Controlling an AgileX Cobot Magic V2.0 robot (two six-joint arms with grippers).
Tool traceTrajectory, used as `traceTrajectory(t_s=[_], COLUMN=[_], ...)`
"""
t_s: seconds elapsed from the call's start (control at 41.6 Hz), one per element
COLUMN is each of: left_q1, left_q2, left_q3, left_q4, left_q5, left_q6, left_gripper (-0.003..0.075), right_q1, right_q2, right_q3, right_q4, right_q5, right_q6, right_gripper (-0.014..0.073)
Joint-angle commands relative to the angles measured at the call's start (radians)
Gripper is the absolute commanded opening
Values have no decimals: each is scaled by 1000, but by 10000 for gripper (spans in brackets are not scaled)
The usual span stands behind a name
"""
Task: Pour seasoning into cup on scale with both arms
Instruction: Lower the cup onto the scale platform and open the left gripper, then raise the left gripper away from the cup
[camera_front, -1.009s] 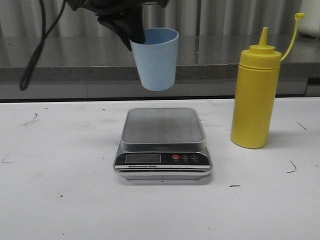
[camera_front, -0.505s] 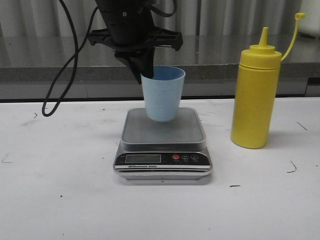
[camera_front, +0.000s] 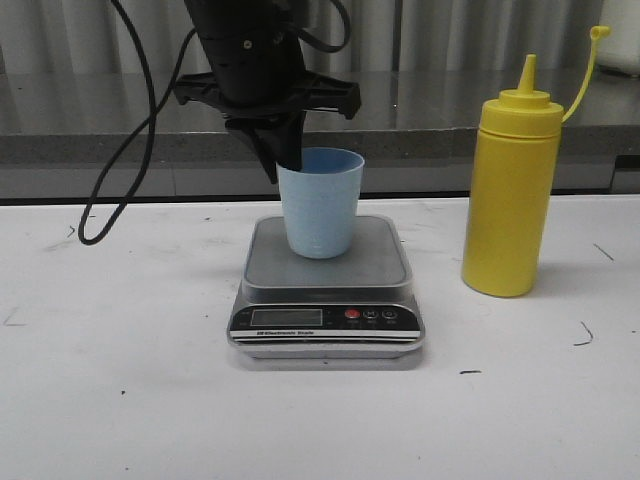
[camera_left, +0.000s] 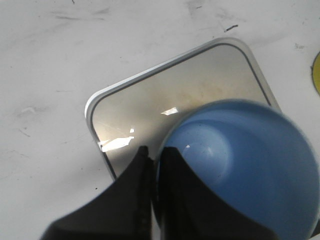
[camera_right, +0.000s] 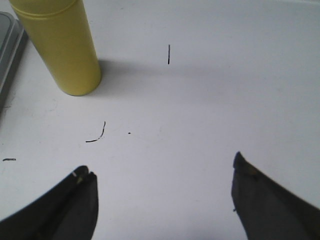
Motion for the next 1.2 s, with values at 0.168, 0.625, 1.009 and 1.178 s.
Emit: traceTrajectory(t_s=[0.168,0.625,1.009,1.178], left_q1=[-6,27,138,138], left_q2=[-66,-426,-902,-1093], left_q3=[-32,146,594,775], left_q4=[-10,-8,-14,-45], left_q5=[-18,-33,-128,-133], left_q6=[-12,49,69,69], left_gripper=[419,398,398,398], right_q1=[-2,-2,55,126], right_q2=[0,0,0,0], right_q3=[-35,-35,-40,-82], right_q4=[-4,-4,89,101], right_q5=[-55,-53,-40,3], right_q6=[-8,-8,-89,-102], right_gripper=[572,572,572,572])
